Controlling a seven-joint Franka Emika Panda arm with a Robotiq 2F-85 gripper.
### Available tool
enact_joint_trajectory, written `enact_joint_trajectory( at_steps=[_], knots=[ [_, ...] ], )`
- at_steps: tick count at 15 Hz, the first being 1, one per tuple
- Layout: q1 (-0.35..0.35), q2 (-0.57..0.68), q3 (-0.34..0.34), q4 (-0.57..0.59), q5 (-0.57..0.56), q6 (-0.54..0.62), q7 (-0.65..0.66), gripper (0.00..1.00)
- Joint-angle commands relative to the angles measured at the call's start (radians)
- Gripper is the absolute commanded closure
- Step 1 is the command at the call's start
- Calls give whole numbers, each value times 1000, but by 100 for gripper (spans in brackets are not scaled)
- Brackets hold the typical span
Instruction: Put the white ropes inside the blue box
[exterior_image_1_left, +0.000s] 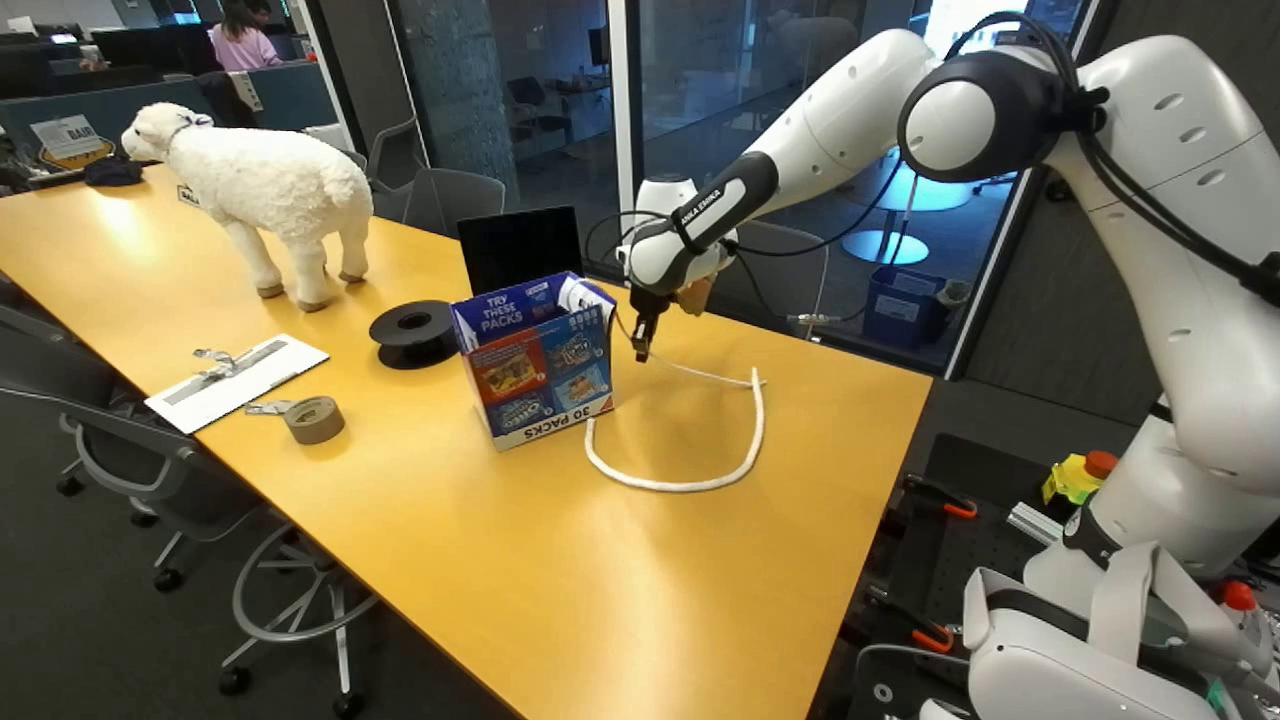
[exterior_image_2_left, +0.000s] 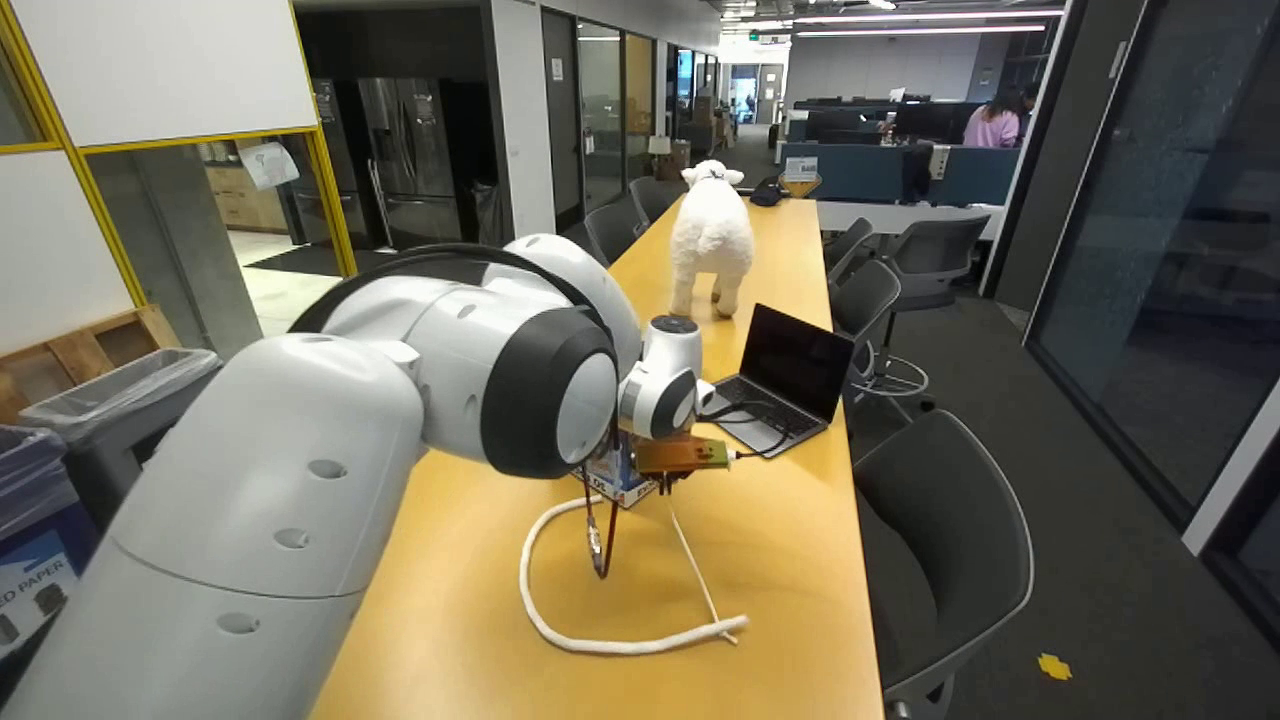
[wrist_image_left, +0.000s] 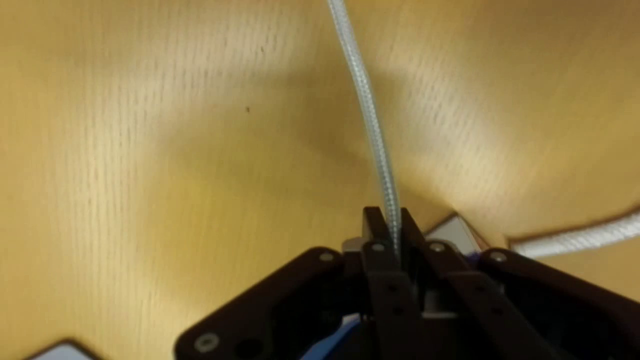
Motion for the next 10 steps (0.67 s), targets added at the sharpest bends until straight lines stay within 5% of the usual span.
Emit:
enact_joint_trajectory(
  at_steps=[1, 10],
  knots=[
    [94, -112, -36, -12, -53, 49, 161, 91],
    [316, -169, -203, 303, -252, -98, 645, 91]
  ],
)
